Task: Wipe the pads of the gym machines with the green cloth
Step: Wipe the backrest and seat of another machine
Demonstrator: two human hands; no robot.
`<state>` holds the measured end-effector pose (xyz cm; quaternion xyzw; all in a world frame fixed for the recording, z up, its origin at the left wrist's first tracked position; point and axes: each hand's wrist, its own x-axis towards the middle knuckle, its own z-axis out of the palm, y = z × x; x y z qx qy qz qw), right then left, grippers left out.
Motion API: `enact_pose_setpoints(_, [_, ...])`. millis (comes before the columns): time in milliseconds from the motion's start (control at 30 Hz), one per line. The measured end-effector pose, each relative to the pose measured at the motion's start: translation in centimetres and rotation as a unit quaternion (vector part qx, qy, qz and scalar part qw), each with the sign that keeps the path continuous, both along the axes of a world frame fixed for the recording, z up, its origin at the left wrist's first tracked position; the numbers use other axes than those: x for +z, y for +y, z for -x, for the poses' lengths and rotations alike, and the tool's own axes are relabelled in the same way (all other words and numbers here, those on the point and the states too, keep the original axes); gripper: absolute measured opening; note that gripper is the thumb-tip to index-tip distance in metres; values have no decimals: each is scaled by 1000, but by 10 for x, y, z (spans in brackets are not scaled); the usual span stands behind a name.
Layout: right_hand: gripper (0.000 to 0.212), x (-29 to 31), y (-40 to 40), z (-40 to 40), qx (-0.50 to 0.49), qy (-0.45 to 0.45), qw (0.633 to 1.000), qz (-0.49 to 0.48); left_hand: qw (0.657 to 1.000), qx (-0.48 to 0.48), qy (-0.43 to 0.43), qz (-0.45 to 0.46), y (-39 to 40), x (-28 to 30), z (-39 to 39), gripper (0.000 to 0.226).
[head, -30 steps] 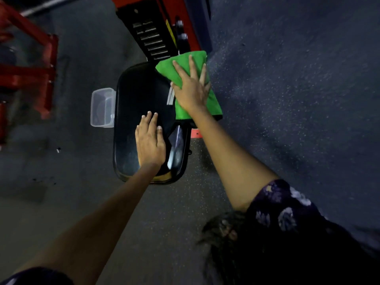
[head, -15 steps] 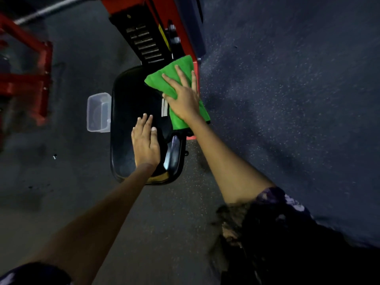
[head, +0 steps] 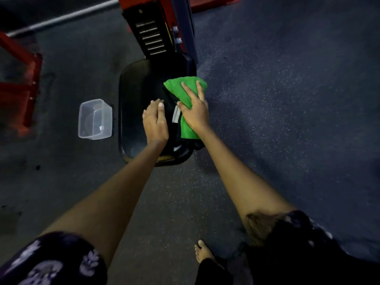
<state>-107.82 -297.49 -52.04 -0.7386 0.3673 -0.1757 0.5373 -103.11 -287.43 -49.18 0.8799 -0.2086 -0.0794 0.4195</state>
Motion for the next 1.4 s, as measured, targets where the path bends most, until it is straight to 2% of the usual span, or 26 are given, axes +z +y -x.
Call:
enact_pose_setpoints(100, [56, 7, 28, 23, -1, 22, 999, 26, 987, 15, 121, 105, 12, 10, -7, 29])
enact_pose_setpoints(133, [55, 10, 37, 30, -3, 30, 999, 35, 983, 2, 147, 114, 18, 10, -11, 28])
enact_pose_setpoints(167, [55, 13, 48, 35, 1, 40, 998, 49, 985, -17, 140, 96, 31, 13, -14, 27])
enact_pose_setpoints(300, [57, 24, 80, 53, 23, 105, 989, 99, 988, -141, 17, -53, 92, 13, -21, 33])
enact_pose_setpoints(367, [58, 28, 98, 63, 65, 154, 969, 181, 976, -190, -21, -100, 125, 8, -21, 41])
enact_pose_setpoints(467, [60, 26, 112, 79, 147, 178, 919, 321, 979, -175, -30, -98, 148, 5, -14, 40])
enact_pose_setpoints(600, [67, 23, 107, 83, 236, 148, 849, 448, 993, -104, -5, -48, 148, 7, -10, 42])
enact_pose_setpoints(733, [59, 23, 86, 81, 365, 88, 717, 588, 990, -121, -9, -67, 150, 4, -19, 43])
enact_pose_setpoints(800, [55, 13, 66, 100, 388, 83, 651, 648, 989, -131, 7, -66, 152, 0, -21, 44])
enact_pose_setpoints(867, [55, 4, 52, 118, 390, 89, 606, 688, 991, -123, 43, -44, 153, -2, -22, 45])
enact_pose_setpoints(933, [56, 5, 55, 118, 384, 105, 591, 702, 990, -117, 69, -27, 158, -5, -24, 47])
enact_pose_setpoints(1067, [60, 25, 104, 74, 395, 123, 593, 691, 987, -126, 100, 1, 158, 0, -25, 48])
enact_pose_setpoints(1133, [60, 32, 118, 58, 419, 137, 581, 685, 986, -124, 107, -7, 159, 2, -25, 54])
enact_pose_setpoints(1233, [61, 36, 93, 71, 452, 115, 564, 681, 983, -134, 121, -19, 161, 5, -24, 60])
enact_pose_setpoints(1300, [65, 30, 62, 90, 453, 92, 550, 695, 981, -119, 151, -1, 162, 6, -25, 53])
enact_pose_setpoints(1400, [61, 27, 48, 101, 448, 92, 545, 703, 966, -70, 232, 95, 164, 13, -28, 42])
